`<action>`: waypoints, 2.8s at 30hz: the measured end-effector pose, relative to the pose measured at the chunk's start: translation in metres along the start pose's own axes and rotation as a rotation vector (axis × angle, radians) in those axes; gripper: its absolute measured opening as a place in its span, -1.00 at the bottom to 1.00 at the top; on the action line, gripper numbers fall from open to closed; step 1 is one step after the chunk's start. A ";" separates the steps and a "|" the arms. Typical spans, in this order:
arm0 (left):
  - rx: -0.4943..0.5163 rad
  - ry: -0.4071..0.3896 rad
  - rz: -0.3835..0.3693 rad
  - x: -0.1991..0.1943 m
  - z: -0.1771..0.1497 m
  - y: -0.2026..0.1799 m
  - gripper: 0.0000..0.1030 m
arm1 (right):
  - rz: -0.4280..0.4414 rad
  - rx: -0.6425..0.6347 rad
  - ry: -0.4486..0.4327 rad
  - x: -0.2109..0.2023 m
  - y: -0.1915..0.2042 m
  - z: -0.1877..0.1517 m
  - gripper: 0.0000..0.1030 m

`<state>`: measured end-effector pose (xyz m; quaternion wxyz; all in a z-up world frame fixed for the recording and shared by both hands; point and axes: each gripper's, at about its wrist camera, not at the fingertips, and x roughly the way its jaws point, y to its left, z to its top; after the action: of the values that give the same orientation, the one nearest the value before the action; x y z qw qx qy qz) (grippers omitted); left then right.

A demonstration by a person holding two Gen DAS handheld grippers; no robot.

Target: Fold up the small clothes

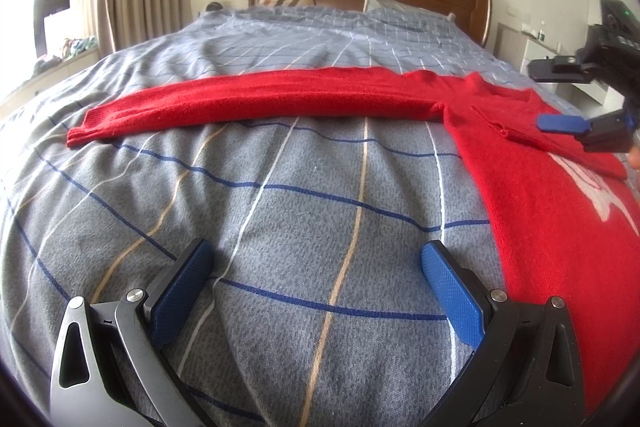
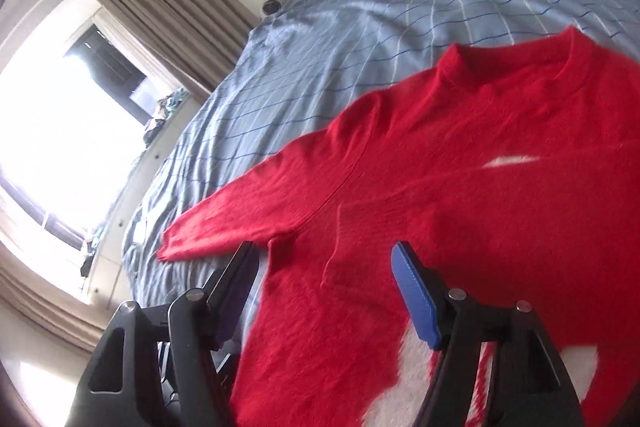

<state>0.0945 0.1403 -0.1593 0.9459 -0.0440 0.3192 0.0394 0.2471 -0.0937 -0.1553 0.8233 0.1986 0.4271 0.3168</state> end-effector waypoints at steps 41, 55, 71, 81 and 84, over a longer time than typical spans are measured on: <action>0.002 -0.016 0.002 -0.003 -0.005 0.001 0.99 | -0.624 0.084 -0.435 -0.272 -0.207 -0.110 0.58; 0.002 -0.017 0.003 -0.003 -0.005 0.001 0.99 | -0.624 0.085 -0.435 -0.272 -0.206 -0.110 0.58; -0.217 0.149 -0.148 -0.027 0.042 0.073 0.99 | -0.619 0.091 -0.423 -0.269 -0.210 -0.110 0.60; -0.837 0.099 -0.168 0.025 0.067 0.235 0.87 | -0.631 0.086 -0.418 -0.267 -0.208 -0.110 0.60; -0.896 0.069 -0.124 0.038 0.072 0.243 0.55 | -0.631 0.086 -0.418 -0.267 -0.208 -0.110 0.60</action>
<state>0.1430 0.3914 -0.1396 0.8230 -0.4691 0.2989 0.1155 0.1136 -0.4222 -0.1867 0.9406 0.1520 0.3031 -0.0178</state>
